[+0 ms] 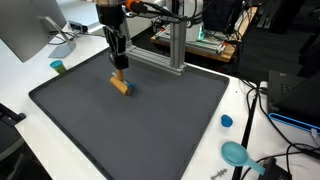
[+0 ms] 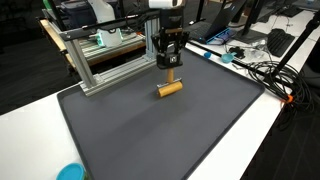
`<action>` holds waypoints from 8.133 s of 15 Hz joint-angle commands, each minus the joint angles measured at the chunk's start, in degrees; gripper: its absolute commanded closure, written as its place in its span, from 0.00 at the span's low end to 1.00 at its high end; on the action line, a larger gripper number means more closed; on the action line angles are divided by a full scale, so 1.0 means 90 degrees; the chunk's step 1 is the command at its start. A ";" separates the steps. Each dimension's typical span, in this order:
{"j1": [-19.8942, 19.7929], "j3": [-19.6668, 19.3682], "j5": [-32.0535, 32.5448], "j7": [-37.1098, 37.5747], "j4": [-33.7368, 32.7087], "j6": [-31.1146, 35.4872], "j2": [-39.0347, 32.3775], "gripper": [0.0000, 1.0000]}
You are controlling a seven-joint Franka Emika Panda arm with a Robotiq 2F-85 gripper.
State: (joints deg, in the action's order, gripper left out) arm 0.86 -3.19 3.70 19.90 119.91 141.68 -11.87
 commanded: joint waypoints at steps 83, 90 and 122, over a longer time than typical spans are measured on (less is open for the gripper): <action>-0.0260 0.0004 -0.0690 -0.1043 0.1194 0.0430 0.0984 0.78; -0.0255 -0.0001 -0.0555 -0.0958 0.1143 0.0586 0.0698 0.78; -0.0108 -0.0063 0.0011 -0.0308 -0.0122 -0.1078 -0.0666 0.78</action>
State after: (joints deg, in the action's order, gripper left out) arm -0.40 -3.17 2.90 16.34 119.41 134.49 -13.19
